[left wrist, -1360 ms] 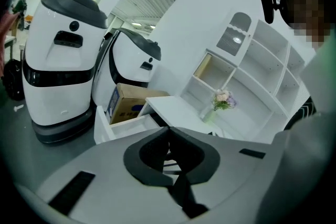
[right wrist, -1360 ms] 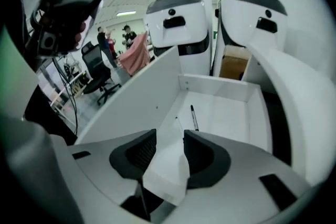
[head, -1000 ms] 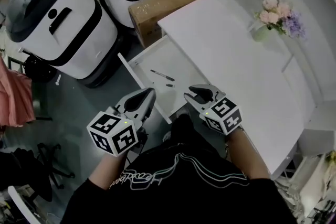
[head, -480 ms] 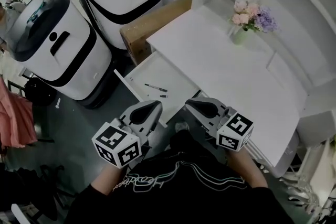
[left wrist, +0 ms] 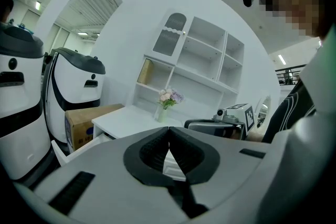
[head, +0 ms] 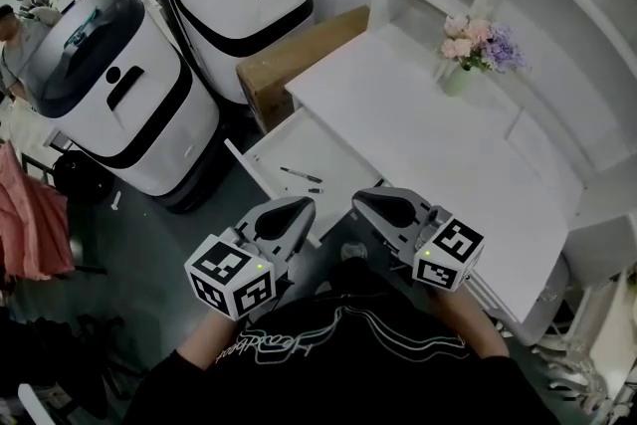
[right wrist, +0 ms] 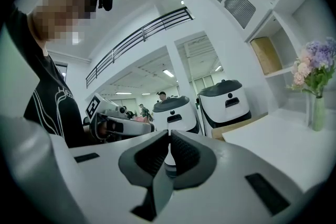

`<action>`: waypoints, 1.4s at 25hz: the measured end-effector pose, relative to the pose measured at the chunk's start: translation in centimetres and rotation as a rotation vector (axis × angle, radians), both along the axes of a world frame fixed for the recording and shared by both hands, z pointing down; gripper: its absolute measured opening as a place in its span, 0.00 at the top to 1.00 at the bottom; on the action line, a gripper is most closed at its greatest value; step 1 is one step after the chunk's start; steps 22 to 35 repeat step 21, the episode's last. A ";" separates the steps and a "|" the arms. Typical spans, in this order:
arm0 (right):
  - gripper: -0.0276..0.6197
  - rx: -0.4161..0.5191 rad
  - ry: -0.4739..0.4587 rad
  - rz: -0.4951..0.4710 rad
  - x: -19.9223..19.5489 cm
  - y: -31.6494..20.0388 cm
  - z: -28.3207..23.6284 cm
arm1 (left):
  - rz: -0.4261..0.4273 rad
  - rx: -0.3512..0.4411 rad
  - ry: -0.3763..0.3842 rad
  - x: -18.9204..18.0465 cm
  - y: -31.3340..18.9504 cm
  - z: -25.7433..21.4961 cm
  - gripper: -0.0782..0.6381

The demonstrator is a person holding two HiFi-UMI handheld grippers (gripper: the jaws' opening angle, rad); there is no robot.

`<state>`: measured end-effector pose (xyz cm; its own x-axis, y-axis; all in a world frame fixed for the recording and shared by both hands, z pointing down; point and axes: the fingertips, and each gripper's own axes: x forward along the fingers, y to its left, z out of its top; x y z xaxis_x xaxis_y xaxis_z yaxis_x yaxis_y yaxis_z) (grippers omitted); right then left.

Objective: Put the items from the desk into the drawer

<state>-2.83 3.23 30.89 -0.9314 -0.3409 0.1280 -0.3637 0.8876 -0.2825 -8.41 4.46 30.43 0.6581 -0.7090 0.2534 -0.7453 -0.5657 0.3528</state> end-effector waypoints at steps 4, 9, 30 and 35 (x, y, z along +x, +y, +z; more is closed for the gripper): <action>0.88 0.001 -0.011 0.000 0.1 -0.4 -0.7 | 0.004 -0.001 -0.013 0.4 0.0 -0.3 0.86; 0.88 0.006 -0.010 -0.018 -0.4 -0.4 -1.2 | 0.010 0.000 -0.029 0.3 0.1 -1.0 0.86; 0.88 -0.010 0.003 -0.022 -1.8 -1.2 -1.1 | 0.024 -0.008 -0.016 -0.5 -1.1 -1.2 0.86; 0.88 -0.010 0.003 -0.022 -1.8 -1.2 -1.1 | 0.024 -0.008 -0.016 -0.5 -1.1 -1.2 0.86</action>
